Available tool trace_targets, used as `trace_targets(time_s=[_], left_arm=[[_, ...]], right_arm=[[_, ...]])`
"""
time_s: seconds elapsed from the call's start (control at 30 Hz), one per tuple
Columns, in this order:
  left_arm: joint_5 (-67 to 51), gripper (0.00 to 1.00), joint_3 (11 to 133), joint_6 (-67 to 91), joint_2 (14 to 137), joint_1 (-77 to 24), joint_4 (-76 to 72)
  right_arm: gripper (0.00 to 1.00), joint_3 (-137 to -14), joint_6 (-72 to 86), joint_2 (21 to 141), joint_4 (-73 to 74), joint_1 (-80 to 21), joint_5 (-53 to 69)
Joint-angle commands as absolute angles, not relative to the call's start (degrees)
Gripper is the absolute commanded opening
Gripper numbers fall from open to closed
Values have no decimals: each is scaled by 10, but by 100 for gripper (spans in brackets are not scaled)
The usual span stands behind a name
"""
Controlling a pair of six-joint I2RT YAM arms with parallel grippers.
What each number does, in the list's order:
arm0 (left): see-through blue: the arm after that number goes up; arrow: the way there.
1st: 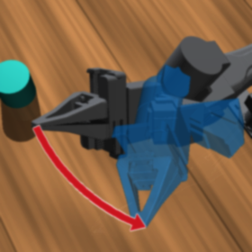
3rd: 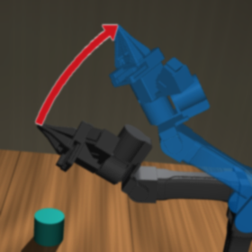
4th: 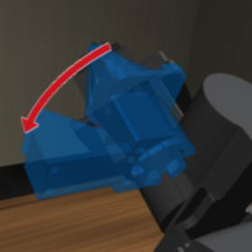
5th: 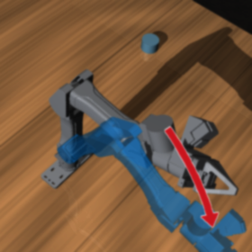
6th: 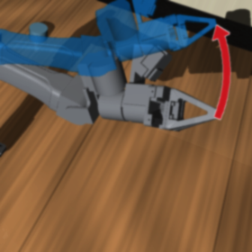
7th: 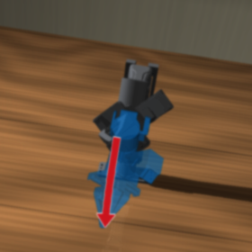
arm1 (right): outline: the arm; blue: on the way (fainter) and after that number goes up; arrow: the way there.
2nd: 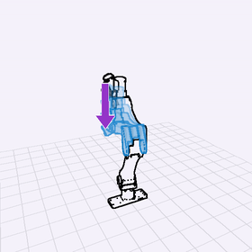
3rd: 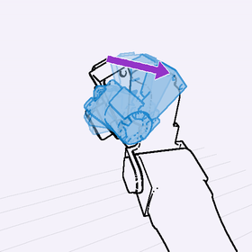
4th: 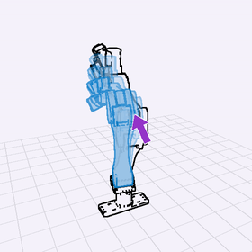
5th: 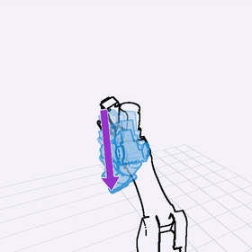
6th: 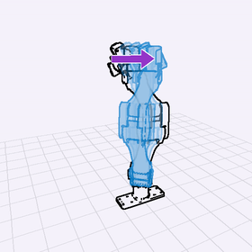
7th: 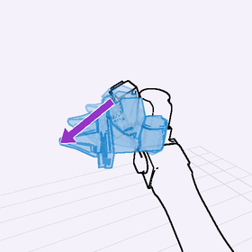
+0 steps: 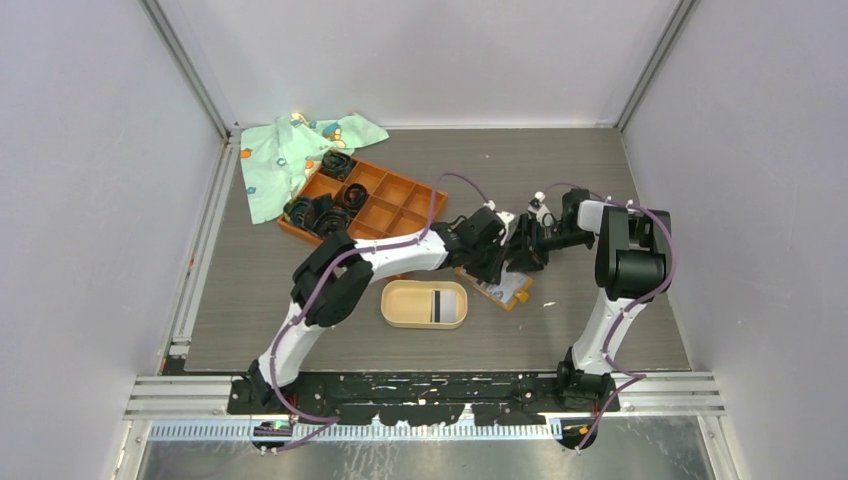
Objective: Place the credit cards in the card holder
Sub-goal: Insert the credit card into the card holder.
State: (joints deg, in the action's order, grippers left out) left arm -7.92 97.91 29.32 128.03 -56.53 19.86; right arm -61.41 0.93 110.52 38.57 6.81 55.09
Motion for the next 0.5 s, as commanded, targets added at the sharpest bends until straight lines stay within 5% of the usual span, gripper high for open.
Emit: trace_targets(time_s=[0.0, 0.27, 0.47], left_arm=[[-97, 28, 931, 270, 1189, -560, 141], [-68, 29, 844, 231, 1108, -545, 105], [-62, 28, 829, 217, 1107, -501, 121]], right_arm=[[58, -622, -23, 1062, 408, 64, 534], [54, -622, -48, 1018, 416, 64, 525], [20, -614, -63, 996, 413, 57, 481]])
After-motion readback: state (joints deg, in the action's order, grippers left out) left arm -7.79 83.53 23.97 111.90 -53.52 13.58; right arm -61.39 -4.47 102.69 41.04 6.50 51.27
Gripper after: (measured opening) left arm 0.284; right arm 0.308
